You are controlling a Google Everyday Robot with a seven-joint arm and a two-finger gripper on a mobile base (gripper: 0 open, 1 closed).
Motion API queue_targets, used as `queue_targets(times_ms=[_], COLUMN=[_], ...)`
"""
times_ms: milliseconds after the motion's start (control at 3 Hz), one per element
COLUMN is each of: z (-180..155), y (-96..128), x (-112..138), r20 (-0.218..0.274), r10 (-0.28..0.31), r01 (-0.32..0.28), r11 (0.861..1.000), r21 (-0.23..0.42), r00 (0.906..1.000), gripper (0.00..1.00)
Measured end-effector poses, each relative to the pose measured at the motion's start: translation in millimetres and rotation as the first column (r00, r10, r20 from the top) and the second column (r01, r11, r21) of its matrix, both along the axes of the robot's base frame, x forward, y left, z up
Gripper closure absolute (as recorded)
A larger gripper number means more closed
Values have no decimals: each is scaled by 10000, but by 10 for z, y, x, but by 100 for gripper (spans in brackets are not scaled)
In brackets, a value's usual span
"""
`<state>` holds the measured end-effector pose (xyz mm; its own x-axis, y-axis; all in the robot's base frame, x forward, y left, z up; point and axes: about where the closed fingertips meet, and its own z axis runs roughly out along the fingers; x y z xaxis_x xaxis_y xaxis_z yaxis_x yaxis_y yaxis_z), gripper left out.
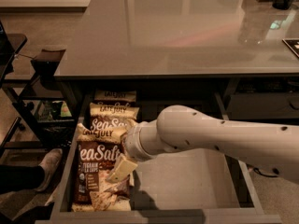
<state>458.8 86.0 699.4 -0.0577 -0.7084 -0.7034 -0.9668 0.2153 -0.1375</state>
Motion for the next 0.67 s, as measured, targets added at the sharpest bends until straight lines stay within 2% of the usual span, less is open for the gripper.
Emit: queue_targets(times_ms=[333, 667], z=[0, 0], y=[0, 0], x=[0, 0], r20=[0, 1], r10=[0, 0], r01=[0, 0], r11=[10000, 10000], r21=[0, 0], r00=[10000, 10000], gripper=[19, 42])
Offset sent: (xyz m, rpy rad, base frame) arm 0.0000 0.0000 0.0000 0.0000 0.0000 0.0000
